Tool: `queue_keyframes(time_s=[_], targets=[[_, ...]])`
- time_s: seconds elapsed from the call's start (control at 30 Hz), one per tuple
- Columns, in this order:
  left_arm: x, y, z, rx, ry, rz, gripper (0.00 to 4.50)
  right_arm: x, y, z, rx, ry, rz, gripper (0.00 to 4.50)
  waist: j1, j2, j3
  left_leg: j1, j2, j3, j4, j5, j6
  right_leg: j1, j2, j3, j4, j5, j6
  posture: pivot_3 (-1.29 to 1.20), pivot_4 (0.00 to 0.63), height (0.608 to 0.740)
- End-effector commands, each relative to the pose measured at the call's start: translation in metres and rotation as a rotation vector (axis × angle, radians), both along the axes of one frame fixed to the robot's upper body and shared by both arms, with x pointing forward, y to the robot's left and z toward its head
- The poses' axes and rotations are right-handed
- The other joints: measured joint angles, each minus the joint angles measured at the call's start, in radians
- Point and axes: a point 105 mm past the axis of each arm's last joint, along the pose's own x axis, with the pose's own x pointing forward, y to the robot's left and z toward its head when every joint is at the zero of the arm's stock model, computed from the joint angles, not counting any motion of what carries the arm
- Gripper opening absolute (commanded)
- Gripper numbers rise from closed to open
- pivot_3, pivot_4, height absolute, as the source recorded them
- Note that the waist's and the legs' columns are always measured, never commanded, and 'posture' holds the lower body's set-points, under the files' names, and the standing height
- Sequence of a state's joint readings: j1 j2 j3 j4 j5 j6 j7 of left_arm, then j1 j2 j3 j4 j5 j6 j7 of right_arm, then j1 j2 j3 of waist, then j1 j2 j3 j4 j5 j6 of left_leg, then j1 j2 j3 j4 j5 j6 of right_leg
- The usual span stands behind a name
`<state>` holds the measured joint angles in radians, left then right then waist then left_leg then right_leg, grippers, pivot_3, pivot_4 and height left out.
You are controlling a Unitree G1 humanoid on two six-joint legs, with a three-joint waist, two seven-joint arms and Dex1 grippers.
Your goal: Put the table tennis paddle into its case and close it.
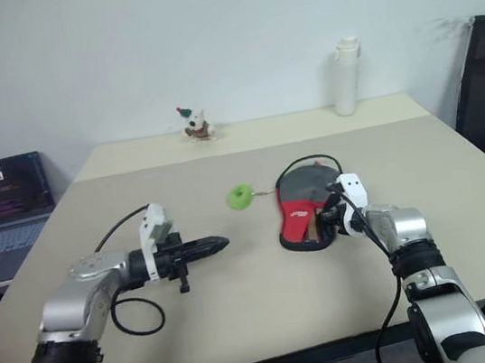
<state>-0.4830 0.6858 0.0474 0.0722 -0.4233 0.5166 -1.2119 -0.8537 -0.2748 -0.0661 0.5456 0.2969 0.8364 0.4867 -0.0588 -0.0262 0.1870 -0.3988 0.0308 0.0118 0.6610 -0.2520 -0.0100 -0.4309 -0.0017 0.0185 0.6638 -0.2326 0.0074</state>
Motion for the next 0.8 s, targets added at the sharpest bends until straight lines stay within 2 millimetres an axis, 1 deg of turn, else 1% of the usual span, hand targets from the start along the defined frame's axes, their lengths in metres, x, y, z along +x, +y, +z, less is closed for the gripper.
queue_keyframes(time_s=[0.03, 0.13, 0.2, 0.27, 0.4, 0.47, 0.57, 0.67, 0.77, 0.8], targets=[[-0.018, -0.004, 0.006, 0.009, -0.030, -0.095, 0.00, -0.012, 0.030, 0.013, 0.069, 0.000, 0.115, 0.03, -0.001, 0.000, 0.000, 0.000, 0.000, 0.000, 0.000, 0.000, 0.000, 0.000, 0.000, 0.000, 0.000, 0.000, 0.000, 0.00, 0.150, 0.740], [-0.031, -0.006, -0.002, 0.019, 0.002, -0.135, 0.00, -0.023, 0.052, 0.019, 0.105, 0.002, 0.180, 0.03, -0.002, 0.000, 0.000, -0.001, 0.001, 0.000, -0.001, 0.000, 0.000, -0.002, 0.000, 0.000, 0.000, 0.000, 0.000, 0.00, 0.150, 0.740], [-0.035, -0.007, -0.004, 0.016, 0.016, -0.144, 0.00, -0.029, 0.061, 0.022, 0.120, 0.005, 0.205, 0.03, -0.002, 0.000, 0.000, -0.002, 0.001, 0.000, -0.001, 0.000, 0.000, -0.004, 0.000, 0.000, 0.001, 0.000, 0.000, 0.00, 0.150, 0.740], [-0.041, -0.008, -0.007, 0.019, 0.040, -0.158, 0.00, -0.040, 0.072, 0.022, 0.136, 0.014, 0.239, 0.03, -0.001, 0.000, 0.000, -0.002, 0.001, 0.000, -0.001, 0.000, 0.000, -0.004, 0.000, 0.000, 0.001, 0.000, 0.000, 0.00, 0.150, 0.740], [-0.047, -0.015, -0.011, 0.019, 0.062, -0.190, 0.00, -0.058, 0.082, 0.016, 0.142, 0.042, 0.268, 0.03, 0.005, 0.000, 0.000, -0.003, 0.001, -0.001, -0.001, 0.000, 0.000, -0.004, -0.001, 0.000, 0.001, -0.001, 0.001, 0.00, 0.150, 0.740], [-0.050, -0.019, -0.011, 0.013, 0.067, -0.211, 0.00, -0.065, 0.081, 0.013, 0.142, 0.061, 0.256, 0.03, 0.006, 0.000, 0.000, -0.003, 0.000, 0.000, -0.001, 0.000, 0.000, -0.004, -0.002, 0.000, 0.001, -0.001, 0.001, 0.00, 0.150, 0.740], [-0.057, -0.021, -0.013, 0.021, 0.084, -0.243, 0.00, -0.075, 0.071, 0.011, 0.150, 0.090, 0.208, 0.03, 0.010, 0.000, 0.000, -0.003, -0.001, 0.000, 0.000, 0.000, 0.000, -0.004, -0.003, -0.001, 0.000, -0.001, 0.002, 0.00, 0.150, 0.740], [-0.066, -0.017, -0.017, 0.048, 0.102, -0.271, 0.00, -0.092, 0.060, 0.007, 0.144, 0.123, 0.177, 0.03, 0.012, 0.000, 0.000, -0.004, -0.001, 0.000, -0.001, 0.000, 0.000, -0.004, -0.003, 0.000, 0.000, -0.001, 0.002, 0.00, 0.150, 0.740], [-0.070, -0.015, -0.019, 0.061, 0.109, -0.282, 0.00, -0.106, 0.055, 0.003, 0.143, 0.150, 0.161, 0.03, 0.015, 0.000, 0.000, -0.003, 0.000, -0.001, -0.001, 0.000, 0.000, -0.004, -0.003, -0.001, 0.000, -0.003, 0.004, 0.00, 0.150, 0.740], [-0.071, -0.014, -0.019, 0.067, 0.112, -0.287, 0.00, -0.115, 0.052, 0.002, 0.148, 0.166, 0.154, 0.03, 0.015, 0.000, 0.000, -0.003, 0.000, -0.001, -0.001, 0.000, 0.000, -0.004, -0.003, -0.001, 0.000, -0.003, 0.004, 0.00, 0.150, 0.740]])
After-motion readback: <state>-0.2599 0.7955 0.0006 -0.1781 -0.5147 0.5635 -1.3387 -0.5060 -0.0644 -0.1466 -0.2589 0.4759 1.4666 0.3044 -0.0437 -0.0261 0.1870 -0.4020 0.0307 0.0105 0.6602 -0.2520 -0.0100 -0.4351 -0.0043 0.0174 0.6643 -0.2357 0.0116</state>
